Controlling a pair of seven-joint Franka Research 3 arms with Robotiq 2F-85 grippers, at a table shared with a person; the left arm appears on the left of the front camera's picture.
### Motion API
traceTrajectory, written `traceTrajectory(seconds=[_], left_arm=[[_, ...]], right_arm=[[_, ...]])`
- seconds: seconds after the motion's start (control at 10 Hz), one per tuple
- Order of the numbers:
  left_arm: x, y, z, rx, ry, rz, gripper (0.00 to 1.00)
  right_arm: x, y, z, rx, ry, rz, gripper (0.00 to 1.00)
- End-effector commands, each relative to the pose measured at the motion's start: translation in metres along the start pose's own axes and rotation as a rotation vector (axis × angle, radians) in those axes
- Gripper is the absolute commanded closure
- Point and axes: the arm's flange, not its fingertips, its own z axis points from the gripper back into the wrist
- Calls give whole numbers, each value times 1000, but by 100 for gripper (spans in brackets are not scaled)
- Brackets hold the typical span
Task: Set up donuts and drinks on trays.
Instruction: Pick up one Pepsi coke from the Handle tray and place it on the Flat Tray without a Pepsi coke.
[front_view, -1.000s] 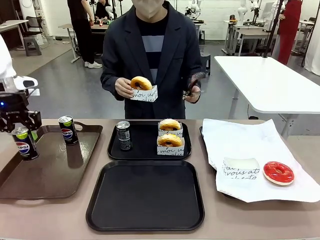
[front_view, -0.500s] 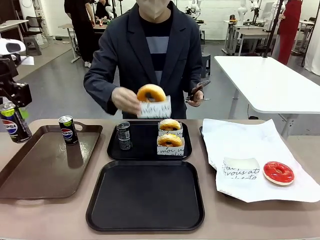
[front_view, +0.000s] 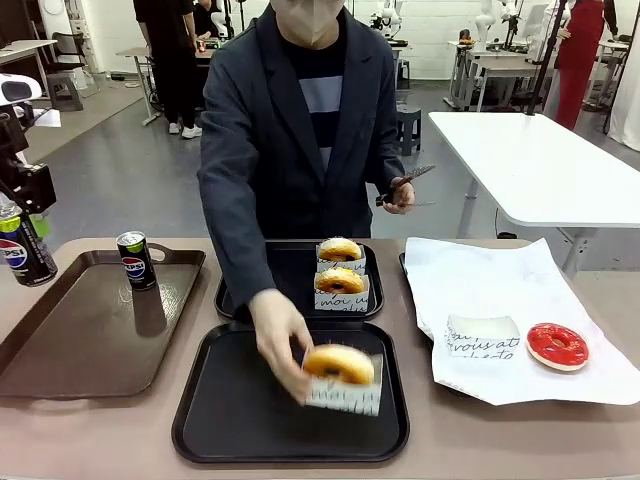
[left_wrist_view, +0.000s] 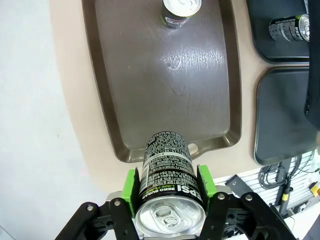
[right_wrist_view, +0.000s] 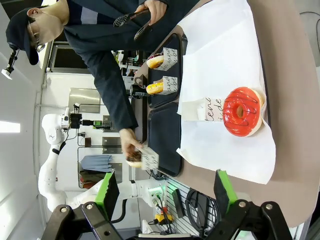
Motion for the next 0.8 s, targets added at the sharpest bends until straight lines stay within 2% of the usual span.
traceTrajectory(seconds=[0.0, 0.6, 0.7], left_arm=[[1, -3, 3, 3, -8, 2, 80], [1, -3, 3, 3, -8, 2, 80], [0, -2, 0, 2, 0, -3, 42]], right_arm=[[0, 0, 1, 17, -10, 15, 0], [0, 0, 1, 17, -10, 15, 0], [0, 0, 1, 17, -10, 15, 0]])
